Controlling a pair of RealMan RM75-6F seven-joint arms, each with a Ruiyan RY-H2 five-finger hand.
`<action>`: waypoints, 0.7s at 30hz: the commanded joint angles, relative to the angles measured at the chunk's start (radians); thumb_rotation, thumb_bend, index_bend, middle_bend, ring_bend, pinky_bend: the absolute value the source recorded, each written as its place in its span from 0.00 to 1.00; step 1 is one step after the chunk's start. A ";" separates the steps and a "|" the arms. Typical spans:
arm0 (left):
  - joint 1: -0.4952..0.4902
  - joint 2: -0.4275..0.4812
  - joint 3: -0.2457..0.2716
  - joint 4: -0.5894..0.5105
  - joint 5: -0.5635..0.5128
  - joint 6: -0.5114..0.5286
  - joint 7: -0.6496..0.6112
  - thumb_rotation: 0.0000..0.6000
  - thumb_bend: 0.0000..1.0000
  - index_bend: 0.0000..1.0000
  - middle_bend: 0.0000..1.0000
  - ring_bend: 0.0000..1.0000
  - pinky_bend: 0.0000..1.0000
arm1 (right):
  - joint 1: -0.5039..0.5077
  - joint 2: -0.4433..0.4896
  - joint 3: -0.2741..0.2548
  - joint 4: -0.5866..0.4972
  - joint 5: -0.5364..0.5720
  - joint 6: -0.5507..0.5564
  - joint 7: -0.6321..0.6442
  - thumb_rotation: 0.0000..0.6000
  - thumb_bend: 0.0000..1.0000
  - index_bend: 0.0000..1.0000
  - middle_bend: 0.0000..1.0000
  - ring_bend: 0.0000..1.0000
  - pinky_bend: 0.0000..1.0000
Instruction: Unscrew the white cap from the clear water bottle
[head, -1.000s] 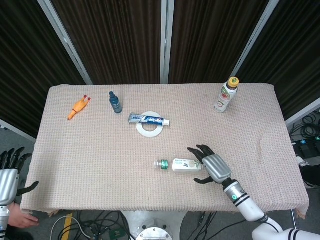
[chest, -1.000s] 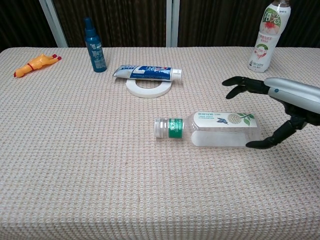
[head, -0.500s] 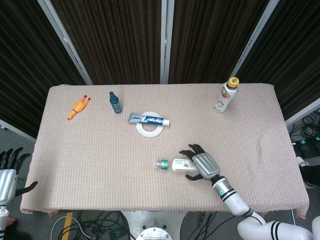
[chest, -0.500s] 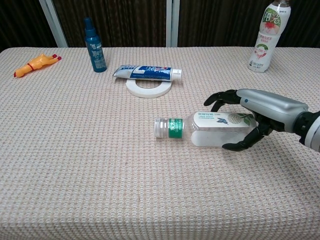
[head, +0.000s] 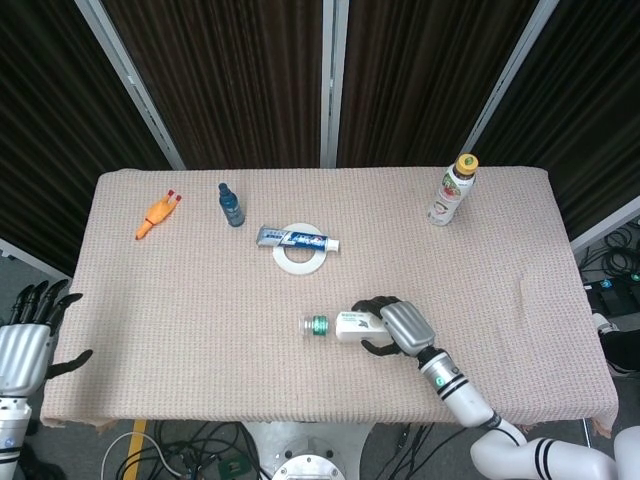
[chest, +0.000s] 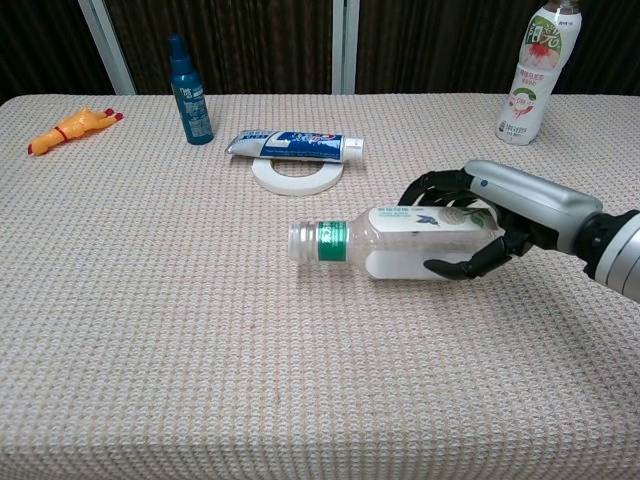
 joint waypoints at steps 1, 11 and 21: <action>-0.066 0.008 -0.023 -0.014 0.060 -0.032 -0.074 1.00 0.04 0.21 0.08 0.00 0.01 | 0.019 0.004 -0.005 0.054 -0.125 0.089 0.266 1.00 0.42 0.47 0.42 0.27 0.31; -0.243 -0.048 -0.084 -0.068 0.158 -0.113 -0.202 1.00 0.04 0.21 0.08 0.00 0.02 | 0.070 -0.060 -0.016 0.158 -0.233 0.214 0.592 1.00 0.52 0.51 0.46 0.30 0.35; -0.351 -0.151 -0.115 -0.076 0.169 -0.152 -0.215 1.00 0.04 0.20 0.08 0.00 0.02 | 0.103 -0.110 -0.001 0.192 -0.227 0.257 0.664 1.00 0.58 0.52 0.46 0.31 0.36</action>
